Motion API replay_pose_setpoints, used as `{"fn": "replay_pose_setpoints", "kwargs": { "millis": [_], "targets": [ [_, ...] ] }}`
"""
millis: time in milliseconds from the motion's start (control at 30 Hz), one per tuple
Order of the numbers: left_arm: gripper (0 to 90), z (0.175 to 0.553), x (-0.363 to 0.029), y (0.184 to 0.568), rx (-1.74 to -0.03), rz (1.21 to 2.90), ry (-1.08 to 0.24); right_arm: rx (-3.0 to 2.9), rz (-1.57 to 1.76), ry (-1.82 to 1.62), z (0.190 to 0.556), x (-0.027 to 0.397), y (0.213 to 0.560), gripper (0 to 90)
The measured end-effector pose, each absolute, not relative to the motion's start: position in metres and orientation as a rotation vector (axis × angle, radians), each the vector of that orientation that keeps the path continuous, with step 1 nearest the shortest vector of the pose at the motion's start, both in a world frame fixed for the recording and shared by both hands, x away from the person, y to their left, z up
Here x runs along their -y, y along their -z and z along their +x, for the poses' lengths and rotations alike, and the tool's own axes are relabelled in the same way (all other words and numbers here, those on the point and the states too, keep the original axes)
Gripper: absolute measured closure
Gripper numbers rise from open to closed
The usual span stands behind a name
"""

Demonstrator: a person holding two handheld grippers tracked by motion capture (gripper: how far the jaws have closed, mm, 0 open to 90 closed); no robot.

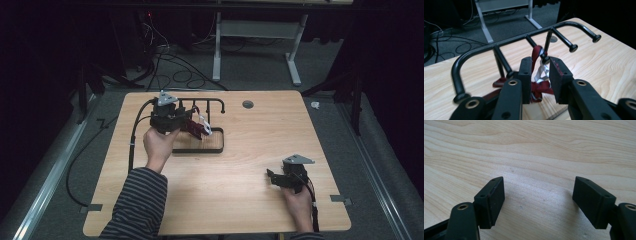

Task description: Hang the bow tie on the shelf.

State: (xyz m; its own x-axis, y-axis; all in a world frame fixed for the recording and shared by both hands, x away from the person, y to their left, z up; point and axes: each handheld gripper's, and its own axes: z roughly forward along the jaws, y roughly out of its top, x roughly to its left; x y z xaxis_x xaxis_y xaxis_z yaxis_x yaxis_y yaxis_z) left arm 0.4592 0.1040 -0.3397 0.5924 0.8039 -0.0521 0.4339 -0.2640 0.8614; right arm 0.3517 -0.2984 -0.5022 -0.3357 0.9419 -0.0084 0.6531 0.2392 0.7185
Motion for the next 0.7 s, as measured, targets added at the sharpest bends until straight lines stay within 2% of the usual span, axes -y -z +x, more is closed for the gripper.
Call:
{"fn": "replay_pose_setpoints", "kwargs": {
  "millis": [700],
  "targets": [
    [66.6, 0.426, -0.137, 0.342, -0.987, 1.869, -0.485, -2.075, 1.456, -0.871, 0.352, 0.298, 0.502, 26.9]
  ]
}}
